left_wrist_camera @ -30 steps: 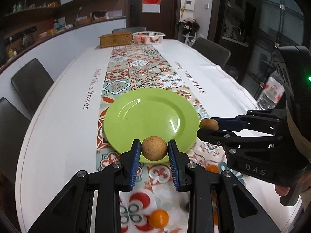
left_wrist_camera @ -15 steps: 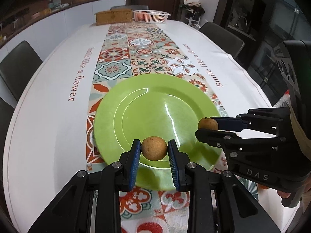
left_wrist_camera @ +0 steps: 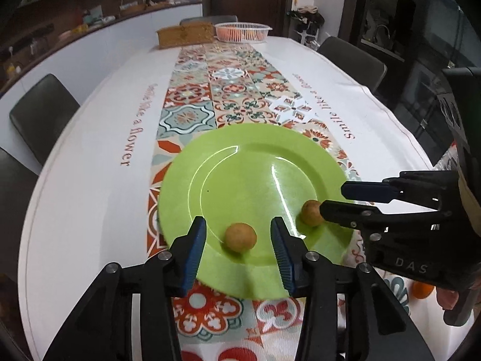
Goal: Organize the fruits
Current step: 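Withdraw both grippers from the plate toward the remaining fruits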
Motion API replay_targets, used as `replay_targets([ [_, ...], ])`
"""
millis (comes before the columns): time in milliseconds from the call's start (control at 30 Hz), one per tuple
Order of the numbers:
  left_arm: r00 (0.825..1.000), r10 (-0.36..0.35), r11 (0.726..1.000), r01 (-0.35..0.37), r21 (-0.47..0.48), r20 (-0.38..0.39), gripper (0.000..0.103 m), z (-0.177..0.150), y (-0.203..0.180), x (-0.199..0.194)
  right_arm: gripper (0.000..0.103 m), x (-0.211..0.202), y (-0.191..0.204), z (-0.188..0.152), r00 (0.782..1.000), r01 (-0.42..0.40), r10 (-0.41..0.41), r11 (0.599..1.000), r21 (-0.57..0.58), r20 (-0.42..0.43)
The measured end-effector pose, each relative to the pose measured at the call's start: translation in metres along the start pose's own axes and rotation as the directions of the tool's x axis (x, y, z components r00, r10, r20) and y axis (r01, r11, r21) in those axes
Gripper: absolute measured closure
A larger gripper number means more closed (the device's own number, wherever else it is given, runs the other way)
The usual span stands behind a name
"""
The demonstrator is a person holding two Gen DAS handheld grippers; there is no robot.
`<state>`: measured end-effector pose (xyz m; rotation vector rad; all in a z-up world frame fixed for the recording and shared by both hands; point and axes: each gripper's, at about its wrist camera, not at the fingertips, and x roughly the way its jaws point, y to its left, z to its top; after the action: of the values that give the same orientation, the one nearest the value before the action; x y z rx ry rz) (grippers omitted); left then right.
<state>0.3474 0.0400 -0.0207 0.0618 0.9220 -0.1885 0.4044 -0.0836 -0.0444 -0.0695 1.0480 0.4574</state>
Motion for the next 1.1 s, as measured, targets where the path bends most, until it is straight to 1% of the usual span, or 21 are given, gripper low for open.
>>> replay_targets([
  [167,0.999,0.017,1.000,-0.017,0.002,0.041,0.059,-0.010,-0.009,-0.027,0.068,-0.031,0.003,-0.014,0.998,0.005,-0.004,1.000,-0.007,0.058],
  [333,0.994,0.043,0.999,-0.045,0.019,0.105,0.053,-0.023,-0.024,-0.062,0.067,-0.065,0.008,-0.031,0.992,0.003,-0.002,1.000,-0.009,0.125],
  [400,0.990,0.053,0.998,-0.057,0.027,0.128,0.051,-0.027,-0.030,-0.075,0.064,-0.078,0.009,-0.039,0.989,-0.002,0.003,1.000,-0.006,0.146],
  [500,0.985,0.068,0.997,-0.073,0.025,0.160,0.048,-0.034,-0.038,-0.094,0.063,-0.096,0.012,-0.049,0.984,0.001,0.001,1.000,-0.009,0.179],
  [667,0.979,0.055,0.998,-0.057,0.001,0.195,0.045,-0.049,-0.050,-0.120,0.062,-0.122,0.018,-0.068,0.976,0.004,0.001,1.000,-0.020,0.219],
  [700,0.978,0.044,0.999,-0.043,-0.006,0.206,0.041,-0.053,-0.052,-0.125,0.058,-0.128,0.019,-0.073,0.974,0.002,0.003,1.000,-0.022,0.226],
  [733,0.977,0.036,0.999,-0.034,-0.013,0.209,0.040,-0.057,-0.055,-0.128,0.054,-0.131,0.020,-0.076,0.973,0.002,0.003,1.000,-0.022,0.231],
  [767,0.977,0.031,0.999,-0.027,-0.021,0.212,0.039,-0.062,-0.058,-0.133,0.053,-0.137,0.021,-0.082,0.970,0.008,-0.002,1.000,-0.025,0.242],
  [867,0.974,0.047,0.998,-0.037,-0.049,0.222,0.038,-0.074,-0.066,-0.142,0.053,-0.147,0.023,-0.094,0.967,0.019,-0.009,0.999,-0.037,0.254],
  [967,0.974,0.039,0.997,-0.024,-0.067,0.223,0.037,-0.087,-0.074,-0.149,0.053,-0.157,0.021,-0.107,0.964,0.024,-0.013,0.999,-0.038,0.265],
  [1033,0.973,0.043,0.997,-0.026,-0.076,0.225,0.037,-0.094,-0.081,-0.153,0.048,-0.161,0.020,-0.115,0.962,0.025,-0.015,0.999,-0.035,0.273],
  [1100,0.972,0.045,0.996,-0.025,-0.090,0.230,0.035,-0.101,-0.085,-0.157,0.046,-0.166,0.018,-0.125,0.958,0.036,-0.025,0.999,-0.033,0.284],
])
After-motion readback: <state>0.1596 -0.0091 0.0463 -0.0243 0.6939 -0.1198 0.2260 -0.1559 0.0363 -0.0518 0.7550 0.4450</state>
